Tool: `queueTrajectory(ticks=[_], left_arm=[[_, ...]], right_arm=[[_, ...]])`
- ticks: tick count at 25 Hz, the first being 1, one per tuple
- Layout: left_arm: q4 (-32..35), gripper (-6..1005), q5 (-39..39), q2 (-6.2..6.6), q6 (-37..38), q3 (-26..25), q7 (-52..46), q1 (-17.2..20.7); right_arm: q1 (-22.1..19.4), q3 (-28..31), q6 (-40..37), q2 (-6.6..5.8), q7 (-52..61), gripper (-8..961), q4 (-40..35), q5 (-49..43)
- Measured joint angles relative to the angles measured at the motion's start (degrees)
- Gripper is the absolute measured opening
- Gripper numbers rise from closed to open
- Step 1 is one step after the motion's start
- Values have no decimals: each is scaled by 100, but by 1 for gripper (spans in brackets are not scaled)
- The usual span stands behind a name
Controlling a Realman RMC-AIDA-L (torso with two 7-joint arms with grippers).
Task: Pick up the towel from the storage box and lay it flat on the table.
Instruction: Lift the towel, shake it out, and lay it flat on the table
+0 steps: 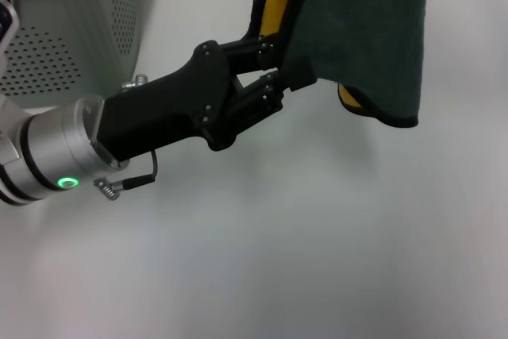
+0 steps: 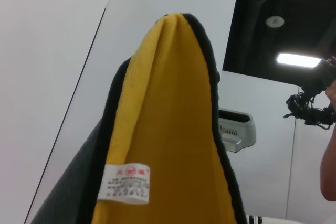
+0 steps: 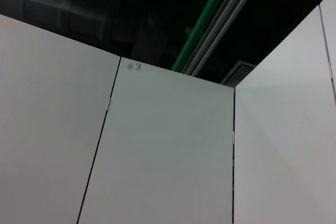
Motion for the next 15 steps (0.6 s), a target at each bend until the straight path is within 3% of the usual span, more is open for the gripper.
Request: queueTrajectory(ticks=[15], left_arm=[[7, 104, -22, 0, -106, 213, 209, -13]], right_arm=[[-44, 0, 0, 2, -6, 102, 64, -5]])
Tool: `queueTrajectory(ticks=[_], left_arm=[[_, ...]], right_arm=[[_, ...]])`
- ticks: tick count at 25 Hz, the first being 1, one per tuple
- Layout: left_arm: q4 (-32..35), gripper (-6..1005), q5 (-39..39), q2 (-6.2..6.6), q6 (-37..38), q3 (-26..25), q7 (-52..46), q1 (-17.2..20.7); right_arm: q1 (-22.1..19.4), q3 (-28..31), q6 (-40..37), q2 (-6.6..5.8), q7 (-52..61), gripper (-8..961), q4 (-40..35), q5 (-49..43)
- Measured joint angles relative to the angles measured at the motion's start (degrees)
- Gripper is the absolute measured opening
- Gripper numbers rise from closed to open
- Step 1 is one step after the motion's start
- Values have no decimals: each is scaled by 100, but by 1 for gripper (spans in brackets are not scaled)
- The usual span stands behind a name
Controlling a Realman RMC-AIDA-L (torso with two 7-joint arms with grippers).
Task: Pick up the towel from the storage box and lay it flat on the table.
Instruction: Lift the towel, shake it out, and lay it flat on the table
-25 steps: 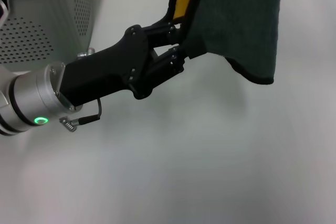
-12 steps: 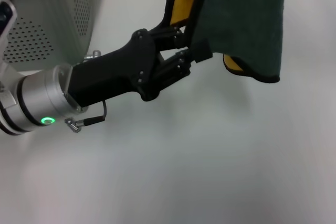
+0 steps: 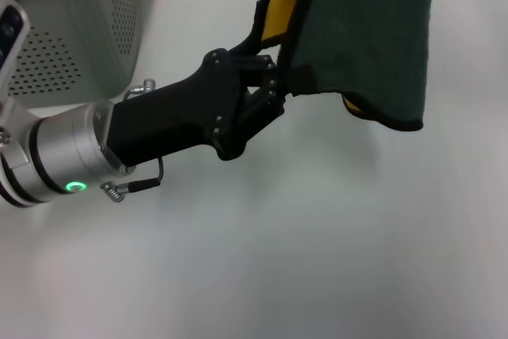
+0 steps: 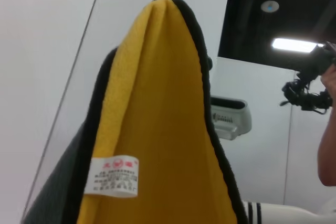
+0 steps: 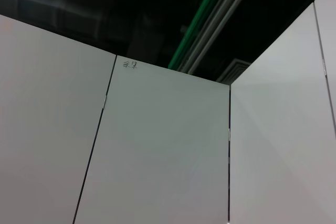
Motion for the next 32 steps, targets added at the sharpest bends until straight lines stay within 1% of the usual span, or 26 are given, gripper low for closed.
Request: queueTrajectory(ticks=[5, 6, 8, 10, 13, 14, 16, 17, 19, 21, 22, 23, 24, 27, 30, 32], left_arm=[[-46, 21, -203, 13, 0, -49, -23, 118], [-38, 21, -245, 21, 0, -50, -51, 141], [8, 21, -367, 85, 1, -66, -207, 198], [134, 21, -459, 189, 6, -129, -470, 244], [633, 22, -461, 441, -1, -331, -1075, 327], [767, 22, -449, 506, -14, -374, -1207, 341], [1125, 22, -414, 670, -145, -496, -1530, 365], [1307, 22, -368, 747, -260, -550, -1681, 368], [1629, 22, -165, 870, -522, -615, -1926, 319], [1974, 22, 136, 949, -806, -651, -2135, 222], [2145, 23, 284, 977, -952, -679, -2224, 174], [2511, 23, 663, 1003, -1259, -789, -2440, 67], [2511, 23, 663, 1003, -1259, -789, -2440, 67], [3099, 23, 1389, 987, -1629, -1072, -2849, -92], [3769, 23, 2138, 936, -1844, -1401, -3355, -145], [4368, 24, 2583, 897, -1840, -1531, -3793, -61]], right_arm=[[-9, -5, -4, -5, 36, 106, 232, -22], [-11, -19, -1, -25, 109, 106, 334, -58], [-15, -36, 12, -69, 343, 108, 486, -187], [-34, -32, 62, -116, 818, 109, 687, -590], [-102, -17, 163, -116, 1002, 112, 736, -838], [-135, -15, 268, -118, 1041, 113, 720, -924], [-137, -13, 550, -178, 1144, 114, 639, -1123], [-66, -13, 735, -251, 1262, 115, 611, -1255], [92, -20, 905, -370, 1423, 116, 626, -1400], [261, -25, 1060, -430, 1501, 118, 652, -1576], [340, -25, 1167, -452, 1567, 119, 637, -1720], [425, -17, 1310, -480, 1680, 119, 595, -1943], [514, -9, 1440, -515, 1810, 120, 540, -2185], [672, -3, 1636, -592, 2159, 123, 458, -2655], [644, -1, 1559, -658, 2535, 125, 312, -2966], [475, 0, 1376, -663, 2847, 126, 85, -3212]])
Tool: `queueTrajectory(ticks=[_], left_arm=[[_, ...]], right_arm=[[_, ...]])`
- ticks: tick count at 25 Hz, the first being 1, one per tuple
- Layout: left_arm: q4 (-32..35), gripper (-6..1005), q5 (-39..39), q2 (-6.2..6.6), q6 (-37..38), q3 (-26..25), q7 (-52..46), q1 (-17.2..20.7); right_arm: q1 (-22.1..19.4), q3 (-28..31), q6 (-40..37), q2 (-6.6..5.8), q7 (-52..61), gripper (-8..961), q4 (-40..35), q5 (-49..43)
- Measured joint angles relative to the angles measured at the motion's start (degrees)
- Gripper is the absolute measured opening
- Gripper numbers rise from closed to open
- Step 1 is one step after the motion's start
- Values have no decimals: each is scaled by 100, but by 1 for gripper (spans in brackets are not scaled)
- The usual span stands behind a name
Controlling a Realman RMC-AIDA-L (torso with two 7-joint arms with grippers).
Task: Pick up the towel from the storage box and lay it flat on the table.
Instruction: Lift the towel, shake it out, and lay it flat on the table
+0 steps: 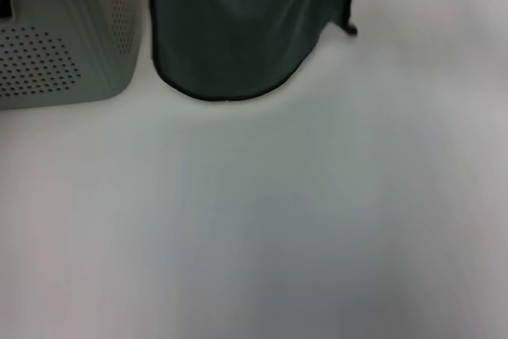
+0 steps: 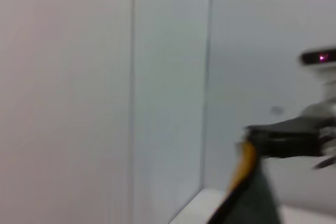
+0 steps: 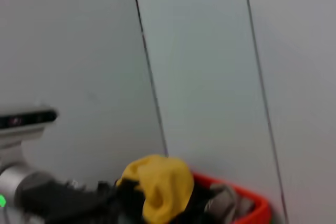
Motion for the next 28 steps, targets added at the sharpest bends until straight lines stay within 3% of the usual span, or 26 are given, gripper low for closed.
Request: queueTrajectory(ticks=[5, 9, 14, 18, 23, 28], left_arm=[[1447, 24, 600, -70, 224, 216, -924, 381], [2421, 24, 1287, -189, 255, 417, -1563, 458], [2520, 25, 2111, -425, -121, 292, -1655, 152], [2471, 25, 2502, -509, -666, 330, -1616, -1], [2544, 26, 2451, -480, -492, 342, -1577, -11], [2740, 26, 1864, -355, 688, 192, -1267, 236]], right_arm=[[-616, 13, -487, 27, 630, 130, -873, -365], [-746, 269, -576, 20, 741, 133, -1238, -446], [-466, 614, -287, 59, 489, 137, -1083, -772], [-239, 628, 3, 82, 238, 140, -1050, -981], [-349, 601, -215, 144, 373, 144, -1301, -1020], [-877, 581, -1137, 430, 766, 148, -1902, -1020]])
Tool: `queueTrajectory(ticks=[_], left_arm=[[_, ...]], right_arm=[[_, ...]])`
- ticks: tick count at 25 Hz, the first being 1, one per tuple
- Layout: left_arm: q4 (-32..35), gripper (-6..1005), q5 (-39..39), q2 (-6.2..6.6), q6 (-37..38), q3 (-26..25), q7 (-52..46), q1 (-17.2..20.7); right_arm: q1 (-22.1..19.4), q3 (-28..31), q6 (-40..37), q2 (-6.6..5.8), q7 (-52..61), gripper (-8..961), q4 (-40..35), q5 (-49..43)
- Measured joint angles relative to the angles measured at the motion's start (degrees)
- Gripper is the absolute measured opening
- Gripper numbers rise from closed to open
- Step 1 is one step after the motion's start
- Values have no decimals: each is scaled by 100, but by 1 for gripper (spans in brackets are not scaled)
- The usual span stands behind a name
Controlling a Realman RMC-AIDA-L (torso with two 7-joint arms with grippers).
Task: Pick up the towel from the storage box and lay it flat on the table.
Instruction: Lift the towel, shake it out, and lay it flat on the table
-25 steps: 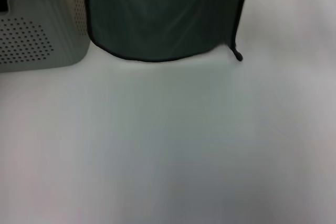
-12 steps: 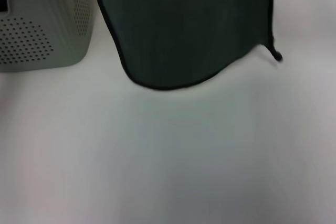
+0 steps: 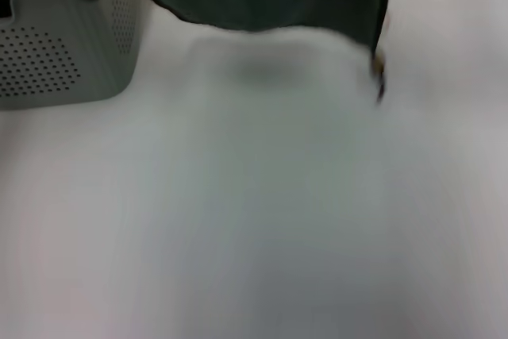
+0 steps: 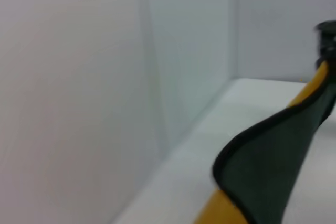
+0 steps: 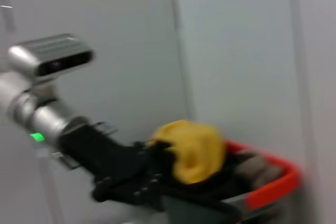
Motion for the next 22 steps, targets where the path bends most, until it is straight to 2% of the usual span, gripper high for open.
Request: queueTrajectory(ticks=[4, 5, 7, 8, 9, 10, 12, 15, 17, 19, 22], left_arm=[[170, 27, -1113, 356, 980, -152, 70, 170], [222, 27, -1586, 545, 1380, -231, -29, 186], [241, 27, -1842, 665, 1574, -269, -118, 207], [242, 27, -1952, 743, 1681, -272, -198, 254], [207, 27, -1942, 769, 1709, -244, -230, 297], [161, 27, -1865, 768, 1720, -206, -240, 336], [-178, 27, -1349, 665, 1704, -86, -175, 380], [-1101, 28, -41, 301, 1499, -68, 158, 294], [-1779, 28, 829, 147, 1015, -117, 287, 137], [-2208, 28, 1382, 105, 557, -117, 295, 19], [-2615, 28, 1964, 44, -69, -97, 295, -99]], right_arm=[[-386, 64, -668, 209, 574, 151, -1117, 129], [-444, 108, -763, 226, 725, 152, -1372, 217], [-587, 137, -900, 244, 1022, 153, -1731, 385], [-618, 105, -901, 249, 1057, 154, -1716, 377], [-676, 3, -889, 251, 1100, 155, -1617, 347], [-698, -190, -833, 266, 1100, 156, -1330, 223], [-583, -612, -643, 274, 996, 157, -605, 66], [-162, -1238, 6, 298, 440, 159, 1335, 5], [130, -1405, 502, 307, 63, 161, 2343, -1], [383, -1445, 814, 303, -172, 162, 2886, -14], [567, -1450, 1128, 296, -308, 165, 3164, -199]])
